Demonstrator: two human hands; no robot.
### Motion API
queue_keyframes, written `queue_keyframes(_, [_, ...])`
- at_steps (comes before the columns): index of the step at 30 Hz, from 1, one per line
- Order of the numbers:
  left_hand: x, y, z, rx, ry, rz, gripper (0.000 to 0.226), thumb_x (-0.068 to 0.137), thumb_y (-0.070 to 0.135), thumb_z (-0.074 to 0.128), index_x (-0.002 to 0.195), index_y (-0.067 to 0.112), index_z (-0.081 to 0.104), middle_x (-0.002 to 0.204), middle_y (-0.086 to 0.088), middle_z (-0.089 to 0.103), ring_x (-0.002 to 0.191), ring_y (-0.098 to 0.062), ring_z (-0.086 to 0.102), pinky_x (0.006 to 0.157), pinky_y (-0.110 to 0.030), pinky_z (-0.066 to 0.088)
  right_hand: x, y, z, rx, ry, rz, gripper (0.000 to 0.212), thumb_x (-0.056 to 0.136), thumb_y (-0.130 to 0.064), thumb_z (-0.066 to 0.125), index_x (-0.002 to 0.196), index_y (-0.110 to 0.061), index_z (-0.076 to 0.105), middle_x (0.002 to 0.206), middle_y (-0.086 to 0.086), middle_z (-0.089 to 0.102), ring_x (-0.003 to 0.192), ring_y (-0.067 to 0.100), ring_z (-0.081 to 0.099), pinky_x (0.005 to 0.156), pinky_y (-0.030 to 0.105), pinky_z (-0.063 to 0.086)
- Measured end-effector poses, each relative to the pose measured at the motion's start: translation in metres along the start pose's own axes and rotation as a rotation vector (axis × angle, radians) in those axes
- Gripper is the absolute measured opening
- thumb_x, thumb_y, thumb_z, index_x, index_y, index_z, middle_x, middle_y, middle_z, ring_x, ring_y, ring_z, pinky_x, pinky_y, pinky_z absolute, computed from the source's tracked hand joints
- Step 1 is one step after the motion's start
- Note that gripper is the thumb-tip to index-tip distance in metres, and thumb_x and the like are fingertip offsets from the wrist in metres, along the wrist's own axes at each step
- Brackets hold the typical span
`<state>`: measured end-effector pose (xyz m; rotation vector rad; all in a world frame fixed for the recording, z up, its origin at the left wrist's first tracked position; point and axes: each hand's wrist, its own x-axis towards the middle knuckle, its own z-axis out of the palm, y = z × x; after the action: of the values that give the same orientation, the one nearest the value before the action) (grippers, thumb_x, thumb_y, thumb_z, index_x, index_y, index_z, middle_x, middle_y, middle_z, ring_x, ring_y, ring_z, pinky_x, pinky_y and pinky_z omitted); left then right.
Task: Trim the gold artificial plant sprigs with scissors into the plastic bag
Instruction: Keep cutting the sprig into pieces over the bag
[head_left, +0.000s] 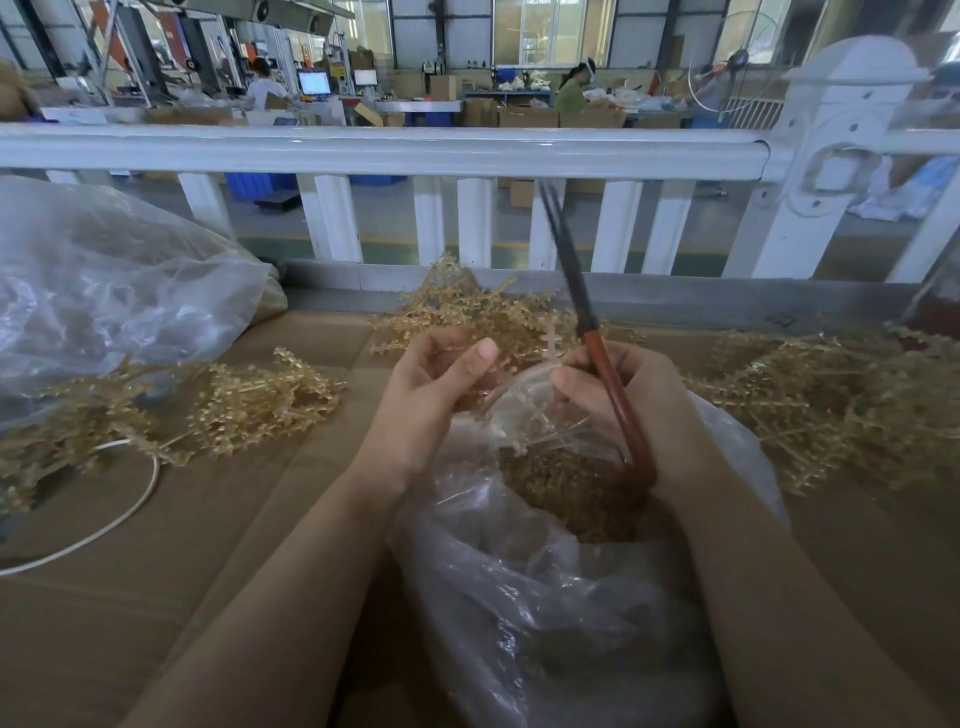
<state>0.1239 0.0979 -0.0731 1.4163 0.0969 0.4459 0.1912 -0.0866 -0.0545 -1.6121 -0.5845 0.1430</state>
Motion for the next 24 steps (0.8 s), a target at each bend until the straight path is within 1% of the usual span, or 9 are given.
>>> queue_keyframes(3, [0.000,-0.001,-0.002,0.052,-0.075,-0.102,0.070,0.060,0.049,0.086,0.118,0.018,0.061,0.107,-0.003,0.074,0.095,-0.016,0.070,0.076,-0.024,0.051,-0.003,-0.005,-0.003,0.170,0.007,-0.026,0.010,0.089,-0.010,0.072,0.082,-0.015,0.070,0.068,0.001,0.071,0.049,0.000,0.062,0.051,0.007,0.046])
queue_keyframes(5, [-0.001,-0.001,-0.001,0.025,-0.135,-0.174,0.077,0.054,0.043,0.092,0.119,0.016,0.062,0.113,-0.008,0.073,0.100,-0.022,0.071,0.079,-0.027,0.054,-0.004,-0.006,-0.003,0.226,-0.002,-0.033,0.007,0.091,-0.007,0.069,0.085,-0.008,0.067,0.068,0.002,0.070,0.047,0.000,0.059,0.048,0.007,0.044])
queue_keyframes(7, [-0.002,0.000,0.000,-0.081,-0.229,-0.228,0.066,0.056,0.029,0.095,0.113,0.012,0.067,0.111,-0.014,0.074,0.100,-0.027,0.072,0.083,-0.034,0.056,-0.004,-0.006,-0.004,0.265,-0.003,-0.030,0.007,0.092,-0.006,0.068,0.085,-0.007,0.066,0.069,0.004,0.069,0.045,0.001,0.056,0.045,0.009,0.043])
queue_keyframes(11, [-0.007,0.004,0.005,-0.227,-0.354,-0.247,0.029,0.059,0.011,0.090,0.086,0.015,0.080,0.095,-0.011,0.077,0.087,-0.023,0.074,0.075,-0.031,0.059,-0.004,-0.006,-0.002,0.228,-0.022,-0.049,0.017,0.095,-0.007,0.066,0.080,-0.014,0.069,0.064,-0.001,0.068,0.044,0.001,0.055,0.045,0.009,0.042])
queue_keyframes(14, [-0.008,0.004,0.008,-0.210,-0.329,-0.212,0.025,0.060,0.010,0.091,0.083,0.012,0.079,0.093,-0.013,0.076,0.091,-0.026,0.072,0.093,-0.044,0.056,-0.003,-0.006,-0.001,0.195,-0.040,-0.065,0.033,0.095,-0.007,0.066,0.068,-0.024,0.074,0.063,-0.001,0.068,0.047,-0.001,0.058,0.049,0.005,0.044])
queue_keyframes(17, [-0.009,0.005,0.008,-0.169,-0.267,-0.196,0.020,0.064,0.013,0.086,0.080,0.008,0.076,0.089,-0.014,0.074,0.093,-0.028,0.068,0.102,-0.059,0.047,-0.002,-0.004,-0.001,0.162,-0.006,-0.044,0.027,0.093,-0.009,0.069,0.070,-0.023,0.072,0.068,0.001,0.071,0.049,-0.002,0.059,0.050,0.005,0.044])
queue_keyframes(18, [-0.009,0.005,0.007,-0.138,-0.255,-0.178,0.018,0.065,0.017,0.086,0.079,0.011,0.075,0.087,-0.012,0.074,0.091,-0.025,0.068,0.099,-0.056,0.049,-0.001,-0.004,0.000,0.147,0.014,-0.032,0.024,0.092,-0.009,0.071,0.072,-0.022,0.072,0.070,0.001,0.071,0.049,-0.002,0.059,0.050,0.005,0.044])
queue_keyframes(21, [-0.007,0.007,0.006,-0.104,-0.275,-0.098,0.014,0.067,0.022,0.083,0.075,0.018,0.072,0.084,-0.007,0.075,0.085,-0.019,0.072,0.083,-0.030,0.054,-0.001,-0.003,-0.001,0.175,0.034,-0.010,0.012,0.087,-0.007,0.075,0.081,-0.015,0.068,0.069,-0.002,0.071,0.047,-0.003,0.059,0.048,0.006,0.043])
queue_keyframes(24, [-0.006,0.006,0.008,-0.174,-0.299,-0.092,0.025,0.063,0.011,0.085,0.073,0.014,0.062,0.078,-0.007,0.074,0.078,-0.020,0.074,0.074,-0.026,0.055,-0.001,-0.002,0.000,0.144,0.015,-0.023,0.011,0.080,-0.011,0.080,0.082,-0.015,0.069,0.069,-0.004,0.072,0.056,0.000,0.065,0.057,0.009,0.048])
